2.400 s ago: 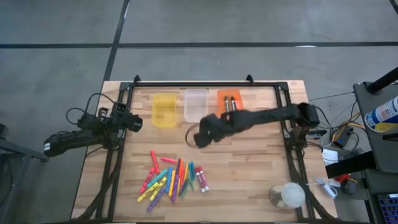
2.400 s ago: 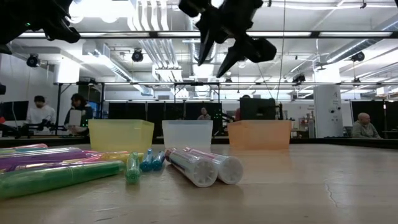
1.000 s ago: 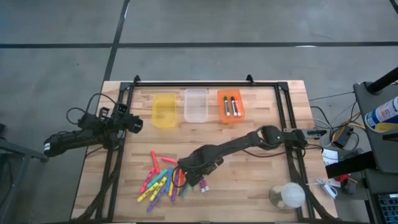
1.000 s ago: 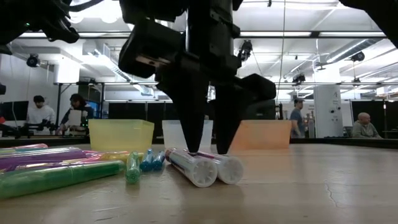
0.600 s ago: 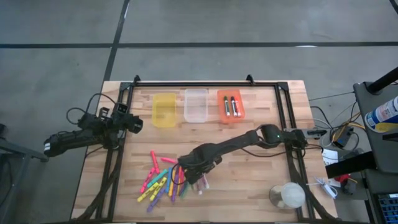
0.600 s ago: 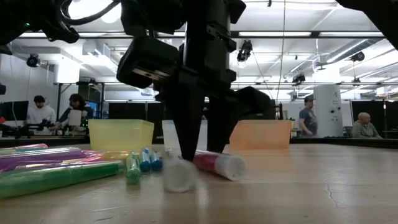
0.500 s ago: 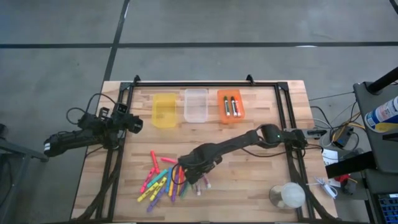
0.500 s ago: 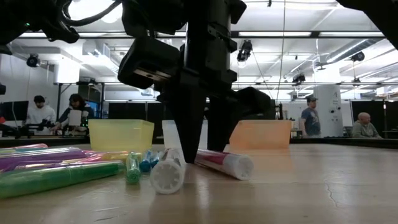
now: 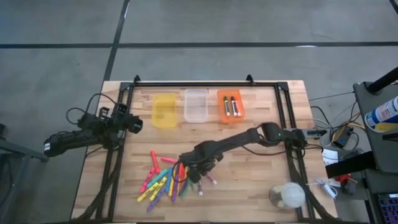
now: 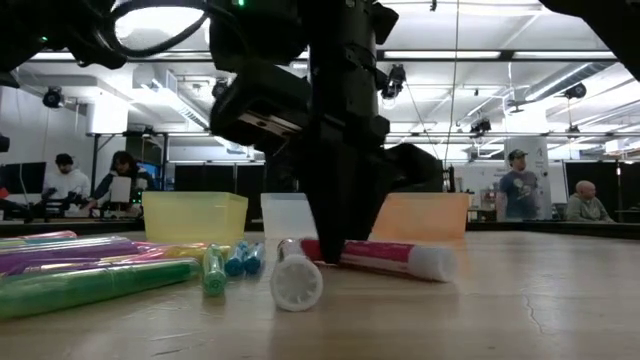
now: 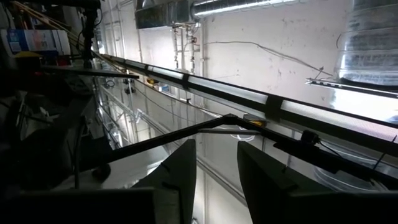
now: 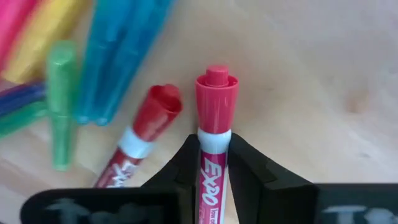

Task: Pick & Place Markers
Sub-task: Put the pink marker pen into the orange bin

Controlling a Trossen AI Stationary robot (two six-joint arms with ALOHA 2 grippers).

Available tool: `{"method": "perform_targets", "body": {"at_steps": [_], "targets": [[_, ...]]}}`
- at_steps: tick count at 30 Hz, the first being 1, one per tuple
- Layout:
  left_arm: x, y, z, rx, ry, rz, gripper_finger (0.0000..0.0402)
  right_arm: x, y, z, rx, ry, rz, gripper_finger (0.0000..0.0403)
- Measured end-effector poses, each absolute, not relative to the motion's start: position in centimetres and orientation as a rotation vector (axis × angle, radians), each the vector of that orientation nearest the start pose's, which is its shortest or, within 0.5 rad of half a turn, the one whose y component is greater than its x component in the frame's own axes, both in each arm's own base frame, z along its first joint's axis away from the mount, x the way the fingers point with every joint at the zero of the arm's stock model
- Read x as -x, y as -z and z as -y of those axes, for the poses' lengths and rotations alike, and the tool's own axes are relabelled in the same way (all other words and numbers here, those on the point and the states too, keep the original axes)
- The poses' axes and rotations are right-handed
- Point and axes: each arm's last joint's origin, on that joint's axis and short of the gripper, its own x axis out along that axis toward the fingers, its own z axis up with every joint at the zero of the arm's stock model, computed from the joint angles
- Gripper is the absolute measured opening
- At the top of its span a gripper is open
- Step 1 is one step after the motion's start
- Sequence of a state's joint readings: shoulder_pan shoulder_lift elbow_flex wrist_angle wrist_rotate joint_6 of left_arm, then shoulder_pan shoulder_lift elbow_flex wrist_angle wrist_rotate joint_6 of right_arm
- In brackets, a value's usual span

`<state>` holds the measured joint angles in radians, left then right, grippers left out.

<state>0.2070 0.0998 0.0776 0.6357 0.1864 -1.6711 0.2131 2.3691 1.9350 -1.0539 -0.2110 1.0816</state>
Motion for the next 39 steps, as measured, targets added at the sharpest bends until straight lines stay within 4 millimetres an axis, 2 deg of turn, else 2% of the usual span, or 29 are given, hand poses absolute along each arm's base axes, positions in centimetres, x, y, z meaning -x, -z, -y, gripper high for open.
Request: {"method": "perform_targets", "body": {"at_steps": [3, 12, 16, 25, 32, 39], "targets": [[-8.2, -24.0, -1.2, 1.497, 0.478, 0.462, 0.0112, -45.2, -15.4, -9.6, -0.831, 0.539, -1.504, 0.0049], [-8.2, -24.0, -1.2, 1.497, 0.478, 0.461, 0.0112, -43.9, -21.0, -5.6, -0.763, 0.653, -1.404, 0.0058], [-8.2, -24.0, -1.2, 1.497, 0.478, 0.462, 0.0112, -42.4, -24.3, -2.4, -0.717, 0.743, -1.337, 0.0059], [-8.2, -24.0, -1.2, 1.498, 0.478, 0.462, 0.0112, -39.3, -29.4, 5.9, -0.688, 0.909, -1.175, 0.0061], [-8.2, -24.0, -1.2, 1.498, 0.479, 0.462, 0.0112, -36.9, -31.0, 12.2, -0.708, 0.996, -1.125, 0.0061], [-8.2, -24.0, -1.2, 1.498, 0.478, 0.462, 0.0112, -34.8, -30.0, 17.0, -0.769, 1.085, -1.147, 0.0061]]}}
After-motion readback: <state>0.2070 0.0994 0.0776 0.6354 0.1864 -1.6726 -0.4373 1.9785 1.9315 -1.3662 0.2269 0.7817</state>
